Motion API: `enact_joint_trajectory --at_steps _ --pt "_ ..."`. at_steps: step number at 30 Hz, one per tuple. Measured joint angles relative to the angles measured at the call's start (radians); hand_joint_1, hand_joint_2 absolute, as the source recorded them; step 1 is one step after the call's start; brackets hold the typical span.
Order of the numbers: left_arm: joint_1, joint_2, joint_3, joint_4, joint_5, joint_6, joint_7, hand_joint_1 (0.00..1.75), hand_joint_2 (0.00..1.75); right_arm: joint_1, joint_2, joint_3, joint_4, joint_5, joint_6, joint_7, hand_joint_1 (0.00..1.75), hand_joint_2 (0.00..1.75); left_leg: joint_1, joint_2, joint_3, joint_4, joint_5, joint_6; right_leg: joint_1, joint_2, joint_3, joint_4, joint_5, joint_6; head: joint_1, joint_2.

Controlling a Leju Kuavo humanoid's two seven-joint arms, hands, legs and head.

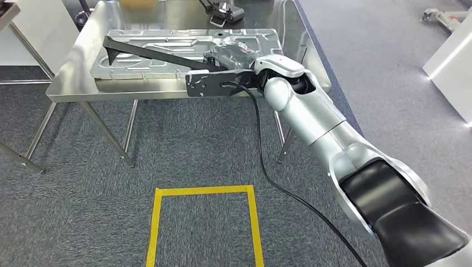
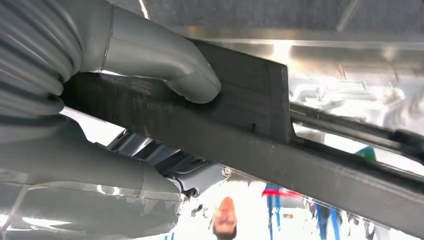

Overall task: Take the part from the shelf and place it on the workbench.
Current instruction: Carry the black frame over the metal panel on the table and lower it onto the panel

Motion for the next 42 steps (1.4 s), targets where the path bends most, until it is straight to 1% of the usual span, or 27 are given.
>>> enact_joint_trajectory --at_steps 2,3,5,7,8,9,11,12,14,16,18,20,22,23,24,25,27,29,30,32,34,35,37,38,39,40,42 --pt "-0.005 0.002 0.000 0.000 -0.003 -0.003 -0.001 0.00 1.75 0.003 -0.001 0.002 0.000 0.001 0.033 -0.018 1.75 1.75 0.000 0.001 0.002 0.016 -0.005 -0.008 -0.006 -0.001 0.020 -0.015 0.003 -0.003 0.000 0.000" --pt "-0.006 0.003 0.000 0.000 -0.004 -0.003 -0.001 0.00 1.75 0.004 0.000 0.003 0.001 0.000 0.044 -0.024 1.75 1.75 0.001 0.001 -0.008 0.041 -0.012 -0.013 -0.011 -0.001 0.032 -0.021 0.001 -0.005 0.000 0.000" --pt "-0.006 0.005 0.000 0.000 -0.006 -0.004 -0.002 0.00 1.75 0.006 0.002 0.006 0.002 -0.003 0.053 -0.030 1.75 1.75 0.008 0.001 -0.065 0.146 -0.048 -0.024 -0.016 -0.001 0.048 -0.026 -0.007 -0.006 0.000 0.000" --pt "-0.005 0.006 0.000 0.000 -0.007 -0.004 -0.002 0.00 1.75 0.013 0.005 0.008 0.005 -0.008 0.069 -0.034 1.75 1.75 0.018 0.001 -0.142 0.255 -0.089 -0.039 -0.020 -0.001 0.060 -0.026 -0.020 -0.002 0.000 0.000" --pt "-0.004 0.007 0.000 0.000 -0.008 -0.005 -0.001 0.00 1.75 0.018 0.006 0.010 0.009 -0.013 0.086 -0.037 1.75 1.75 0.023 0.001 -0.164 0.273 -0.089 -0.045 -0.022 -0.001 0.068 -0.025 -0.028 0.001 0.000 0.000" --pt "-0.002 0.009 0.000 0.000 -0.008 -0.006 0.000 0.00 1.75 0.022 0.008 0.013 0.013 -0.020 0.106 -0.040 1.75 1.75 0.027 0.002 -0.170 0.255 -0.069 -0.052 -0.025 -0.001 0.078 -0.023 -0.037 0.006 0.000 0.000" --pt "0.000 0.013 0.000 0.000 -0.010 -0.008 0.001 0.00 1.75 0.028 0.016 0.020 0.026 -0.034 0.141 -0.048 1.75 1.75 0.036 0.003 -0.140 0.135 0.019 -0.063 -0.033 0.000 0.096 -0.015 -0.059 0.017 0.000 0.000" --pt "0.001 0.015 0.000 0.000 -0.011 -0.010 0.003 0.00 1.75 0.030 0.021 0.025 0.034 -0.041 0.152 -0.050 1.75 1.75 0.037 0.003 -0.124 0.074 0.049 -0.066 -0.035 0.001 0.102 -0.009 -0.069 0.024 0.000 0.000" --pt "-0.001 0.016 0.000 0.001 -0.013 -0.014 0.007 0.00 1.75 0.032 0.032 0.035 0.050 -0.051 0.164 -0.053 1.75 1.75 0.034 0.003 -0.108 0.015 0.074 -0.052 -0.035 0.003 0.105 -0.001 -0.084 0.038 0.000 0.000" --pt "-0.005 0.017 0.000 0.001 -0.014 -0.017 0.011 0.00 1.75 0.035 0.042 0.045 0.063 -0.059 0.173 -0.052 1.75 1.75 0.030 0.001 -0.104 0.018 0.069 -0.030 -0.034 0.003 0.106 0.005 -0.090 0.050 0.000 0.000" --pt "-0.004 0.018 0.000 0.001 -0.017 -0.017 0.013 0.00 1.75 0.035 0.051 0.054 0.073 -0.067 0.179 -0.052 1.75 1.75 0.032 -0.001 -0.092 0.014 0.065 -0.018 -0.036 0.002 0.089 0.045 -0.094 0.058 0.000 0.000" --pt "-0.004 0.019 0.000 0.001 -0.019 -0.018 0.014 0.00 1.75 0.033 0.057 0.060 0.082 -0.073 0.186 -0.051 1.75 1.75 0.032 -0.002 -0.078 0.010 0.056 -0.008 -0.038 0.000 0.026 0.150 -0.121 0.064 0.000 0.000" --pt "-0.005 0.019 0.000 0.001 -0.020 -0.018 0.015 0.00 1.75 0.034 0.061 0.066 0.092 -0.075 0.190 -0.051 1.75 1.75 0.030 -0.003 -0.066 0.010 0.044 -0.003 -0.038 0.000 -0.056 0.266 -0.167 0.067 0.000 0.000" --pt "-0.004 0.019 0.000 0.001 -0.021 -0.019 0.015 0.00 1.75 0.035 0.062 0.070 0.097 -0.076 0.193 -0.051 1.75 1.75 0.028 -0.005 -0.058 0.010 0.037 -0.002 -0.037 0.000 -0.084 0.292 -0.174 0.065 0.000 0.000" --pt "-0.004 0.019 0.000 0.001 -0.021 -0.020 0.016 0.00 1.75 0.035 0.064 0.074 0.102 -0.077 0.197 -0.052 1.75 1.75 0.026 -0.008 -0.048 0.010 0.029 -0.001 -0.036 0.000 -0.097 0.286 -0.162 0.061 0.000 0.000" --pt "-0.003 0.019 0.000 0.001 -0.022 -0.020 0.016 0.00 1.75 0.035 0.065 0.078 0.106 -0.078 0.201 -0.053 1.75 1.75 0.023 -0.010 -0.035 0.010 0.020 -0.001 -0.033 0.000 -0.092 0.245 -0.127 0.052 0.000 0.000" --pt "-0.002 0.017 0.000 0.002 -0.024 -0.022 0.016 0.00 1.75 0.033 0.068 0.085 0.112 -0.080 0.207 -0.057 1.75 1.75 0.017 -0.013 -0.010 0.009 0.003 -0.001 -0.020 0.000 -0.053 0.112 -0.028 0.026 0.000 0.000" --pt "-0.003 0.016 0.000 0.002 -0.025 -0.023 0.015 0.00 1.75 0.030 0.072 0.092 0.116 -0.080 0.210 -0.061 1.75 1.75 0.015 -0.014 0.003 0.003 -0.010 -0.008 -0.007 0.000 -0.025 0.024 0.015 0.004 0.001 0.000" --pt "-0.005 0.015 0.000 0.002 -0.027 -0.023 0.014 0.00 1.75 0.028 0.076 0.096 0.118 -0.080 0.212 -0.063 1.75 1.75 0.016 -0.013 0.007 0.002 -0.010 -0.014 -0.003 0.000 -0.019 0.008 0.014 -0.002 0.002 0.000" --pt "-0.008 0.016 0.000 0.002 -0.029 -0.023 0.013 0.00 1.75 0.025 0.083 0.104 0.119 -0.079 0.215 -0.065 1.75 1.75 0.016 -0.010 0.016 0.004 -0.011 -0.027 -0.005 0.000 0.002 -0.012 0.015 -0.007 0.002 0.000" --pt "-0.009 0.017 0.000 0.002 -0.030 -0.023 0.012 0.00 1.75 0.017 0.085 0.110 0.120 -0.078 0.217 -0.064 1.75 1.75 0.017 -0.007 0.003 0.050 -0.022 -0.036 -0.013 -0.001 0.030 -0.029 0.011 -0.010 0.002 0.000" --pt "-0.009 0.017 0.000 0.002 -0.031 -0.023 0.012 0.00 1.75 0.011 0.086 0.112 0.120 -0.078 0.218 -0.064 1.75 1.75 0.019 -0.005 -0.026 0.101 -0.038 -0.039 -0.016 -0.001 0.041 -0.033 0.008 -0.009 0.002 0.000" --pt "-0.008 0.017 -0.001 0.002 -0.032 -0.023 0.012 0.00 1.75 0.003 0.085 0.116 0.121 -0.080 0.218 -0.064 1.75 1.75 0.023 -0.003 -0.104 0.218 -0.082 -0.051 -0.017 0.000 0.053 -0.033 -0.006 -0.008 0.002 0.000" --pt "-0.007 0.018 -0.001 0.002 -0.033 -0.023 0.012 0.00 1.75 0.003 0.084 0.118 0.121 -0.084 0.219 -0.063 1.75 1.75 0.026 -0.003 -0.136 0.254 -0.098 -0.057 -0.017 0.000 0.061 -0.032 -0.014 -0.006 0.002 0.000" --pt "-0.004 0.019 -0.001 0.002 -0.033 -0.023 0.012 0.00 1.75 0.003 0.081 0.119 0.119 -0.091 0.221 -0.062 1.75 1.75 0.028 -0.002 -0.154 0.259 -0.097 -0.062 -0.019 0.002 0.069 -0.030 -0.022 -0.004 0.002 0.000" --pt "-0.002 0.019 -0.001 0.002 -0.033 -0.023 0.012 0.00 1.75 0.002 0.077 0.120 0.114 -0.101 0.223 -0.061 1.75 1.75 0.029 -0.002 -0.156 0.230 -0.072 -0.065 -0.020 0.003 0.079 -0.027 -0.032 0.000 0.002 0.000" --pt "0.004 0.020 0.000 0.002 -0.034 -0.023 0.012 0.00 1.75 -0.004 0.064 0.120 0.098 -0.121 0.227 -0.054 1.75 1.75 0.032 0.000 -0.131 0.106 0.026 -0.063 -0.024 0.004 0.096 -0.017 -0.054 0.009 0.002 0.000"
